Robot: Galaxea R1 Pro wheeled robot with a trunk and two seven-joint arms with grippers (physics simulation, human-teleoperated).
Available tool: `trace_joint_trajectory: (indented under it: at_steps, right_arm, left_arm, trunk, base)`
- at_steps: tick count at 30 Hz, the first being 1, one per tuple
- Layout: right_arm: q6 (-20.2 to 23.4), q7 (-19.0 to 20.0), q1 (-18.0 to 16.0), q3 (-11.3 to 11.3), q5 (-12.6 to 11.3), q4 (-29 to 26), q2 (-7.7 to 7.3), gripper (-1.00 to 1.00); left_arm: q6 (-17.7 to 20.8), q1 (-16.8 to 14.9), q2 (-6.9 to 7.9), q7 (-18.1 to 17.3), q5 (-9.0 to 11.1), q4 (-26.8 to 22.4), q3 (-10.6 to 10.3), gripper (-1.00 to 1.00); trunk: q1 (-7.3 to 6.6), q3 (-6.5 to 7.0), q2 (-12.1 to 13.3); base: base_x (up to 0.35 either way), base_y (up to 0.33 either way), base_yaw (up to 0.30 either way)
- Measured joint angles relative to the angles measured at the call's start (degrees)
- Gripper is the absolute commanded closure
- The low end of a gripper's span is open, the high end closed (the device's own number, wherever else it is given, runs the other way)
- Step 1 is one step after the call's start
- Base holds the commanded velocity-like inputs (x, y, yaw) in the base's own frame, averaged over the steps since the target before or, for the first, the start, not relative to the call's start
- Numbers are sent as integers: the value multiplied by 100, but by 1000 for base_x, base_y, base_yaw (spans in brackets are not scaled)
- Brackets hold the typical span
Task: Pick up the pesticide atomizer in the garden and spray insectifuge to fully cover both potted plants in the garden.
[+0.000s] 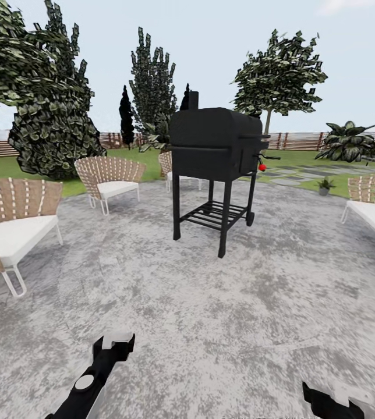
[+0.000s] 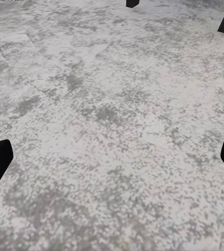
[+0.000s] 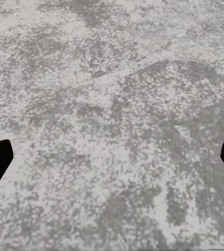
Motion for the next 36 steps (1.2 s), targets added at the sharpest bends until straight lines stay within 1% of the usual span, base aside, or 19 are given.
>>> trace_joint_trajectory:
  at_steps: [36]
  right_arm:
    - [4,0,0,-25,-27,0,-9,-100]
  left_arm:
    - [-3,1,0,0,0,0,4,-100]
  trunk:
    - [0,0,0]
  base:
    - [0,0,-270]
